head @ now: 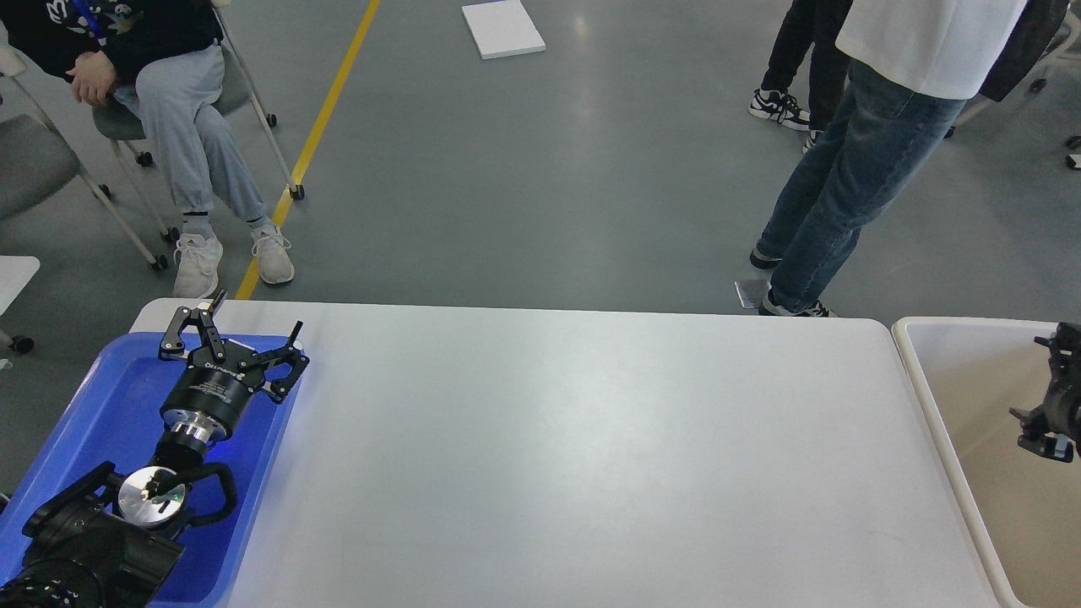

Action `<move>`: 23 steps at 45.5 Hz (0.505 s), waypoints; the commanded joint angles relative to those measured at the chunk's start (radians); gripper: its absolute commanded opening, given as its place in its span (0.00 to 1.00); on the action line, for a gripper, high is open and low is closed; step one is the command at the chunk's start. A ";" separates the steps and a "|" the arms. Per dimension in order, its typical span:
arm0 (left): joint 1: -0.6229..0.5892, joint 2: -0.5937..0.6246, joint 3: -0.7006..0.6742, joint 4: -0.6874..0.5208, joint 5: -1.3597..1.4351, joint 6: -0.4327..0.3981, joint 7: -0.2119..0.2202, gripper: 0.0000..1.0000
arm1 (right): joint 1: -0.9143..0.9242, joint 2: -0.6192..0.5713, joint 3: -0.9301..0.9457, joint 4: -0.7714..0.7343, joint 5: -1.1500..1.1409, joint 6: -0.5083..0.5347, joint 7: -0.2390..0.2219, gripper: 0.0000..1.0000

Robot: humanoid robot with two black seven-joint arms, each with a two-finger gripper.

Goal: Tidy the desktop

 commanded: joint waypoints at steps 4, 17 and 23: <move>0.000 0.000 0.001 0.001 0.000 0.000 -0.002 1.00 | 0.009 0.062 0.266 0.013 0.016 -0.006 0.002 1.00; 0.000 0.000 0.001 0.001 -0.001 0.000 -0.002 1.00 | -0.024 0.139 0.565 0.030 0.015 0.040 0.085 1.00; 0.000 0.000 0.001 0.001 -0.001 0.000 -0.002 1.00 | -0.039 0.159 0.565 0.091 0.015 0.094 0.088 1.00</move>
